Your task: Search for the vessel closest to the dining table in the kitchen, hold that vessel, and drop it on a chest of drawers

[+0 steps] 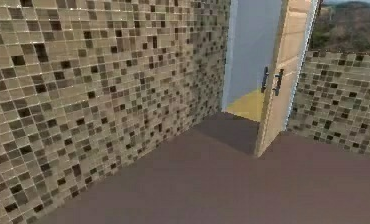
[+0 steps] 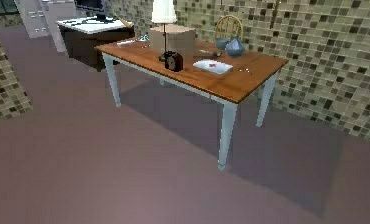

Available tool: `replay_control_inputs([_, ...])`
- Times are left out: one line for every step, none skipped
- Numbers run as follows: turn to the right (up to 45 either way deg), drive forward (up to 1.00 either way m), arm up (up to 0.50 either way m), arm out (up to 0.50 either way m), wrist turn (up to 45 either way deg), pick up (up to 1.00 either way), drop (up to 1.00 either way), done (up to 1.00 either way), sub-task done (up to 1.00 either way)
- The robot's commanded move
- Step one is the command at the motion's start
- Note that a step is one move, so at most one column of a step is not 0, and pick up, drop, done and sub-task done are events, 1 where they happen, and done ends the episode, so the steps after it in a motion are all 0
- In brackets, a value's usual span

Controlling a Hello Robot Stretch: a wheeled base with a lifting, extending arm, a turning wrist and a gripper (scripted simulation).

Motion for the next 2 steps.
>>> replay_control_inputs([0.0,1.00,0.00,0.00,0.0,0.00,0.00,0.00,0.00])
replay_control_inputs([3.0,0.00,0.00,0.00,0.0,0.00,0.00,0.00,0.00])
